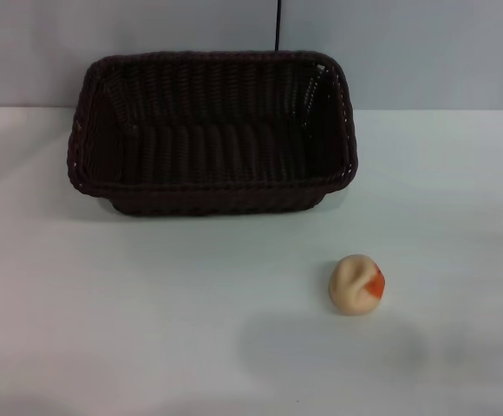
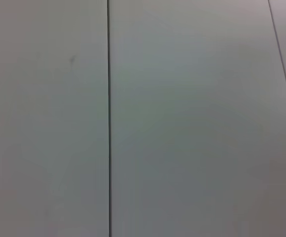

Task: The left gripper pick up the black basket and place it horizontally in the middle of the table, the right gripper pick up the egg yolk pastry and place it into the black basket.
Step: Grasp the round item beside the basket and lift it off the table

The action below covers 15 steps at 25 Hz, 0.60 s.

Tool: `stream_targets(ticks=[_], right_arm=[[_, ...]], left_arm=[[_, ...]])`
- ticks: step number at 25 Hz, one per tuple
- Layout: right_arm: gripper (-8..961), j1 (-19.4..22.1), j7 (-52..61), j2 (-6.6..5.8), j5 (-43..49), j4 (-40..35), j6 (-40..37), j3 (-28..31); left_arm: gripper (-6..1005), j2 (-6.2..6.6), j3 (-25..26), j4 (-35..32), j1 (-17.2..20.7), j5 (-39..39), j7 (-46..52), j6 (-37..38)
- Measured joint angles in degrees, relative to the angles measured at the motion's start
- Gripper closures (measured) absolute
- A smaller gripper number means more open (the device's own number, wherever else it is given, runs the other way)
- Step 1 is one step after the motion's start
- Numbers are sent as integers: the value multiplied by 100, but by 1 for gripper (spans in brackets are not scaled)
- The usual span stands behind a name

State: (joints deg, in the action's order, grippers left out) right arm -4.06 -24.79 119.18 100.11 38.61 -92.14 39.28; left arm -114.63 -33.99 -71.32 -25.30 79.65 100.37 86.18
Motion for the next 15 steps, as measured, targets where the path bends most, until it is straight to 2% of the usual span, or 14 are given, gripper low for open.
stream_targets(ticks=[2,4,5,8,9,10,13,14,15], right_arm=[[334,-12,-5,0,0,4,7,0],[334,-21,-11,0,0,17,29,0],[333,-21,-11,0,0,17,29,0],[333,-23,-13,0,0,56,65,0],[333,-25,-24,0,0,96,99,0],[333,-24,-30,0,0,120,126,0],[333,-16,-39,0,0,197,187,0],[333,21,-44,0,0,304,265,-7],[333,21,-44,0,0,304,265,-7]], left_arm=[[231,36,151,479,56,-302,-136,11],[231,6,503,1149,86,-546,-436,30],[231,6,503,1149,86,-546,-436,30],[231,-92,800,1619,118,-679,-842,52],[231,-202,1004,1819,163,-736,-1211,46],[233,-202,1004,1819,163,-736,-1211,46],[237,-354,1348,2059,273,-931,-1824,22],[237,-366,1456,2364,359,-1195,-2294,8],[238,-366,1456,2364,359,-1195,-2294,8]])
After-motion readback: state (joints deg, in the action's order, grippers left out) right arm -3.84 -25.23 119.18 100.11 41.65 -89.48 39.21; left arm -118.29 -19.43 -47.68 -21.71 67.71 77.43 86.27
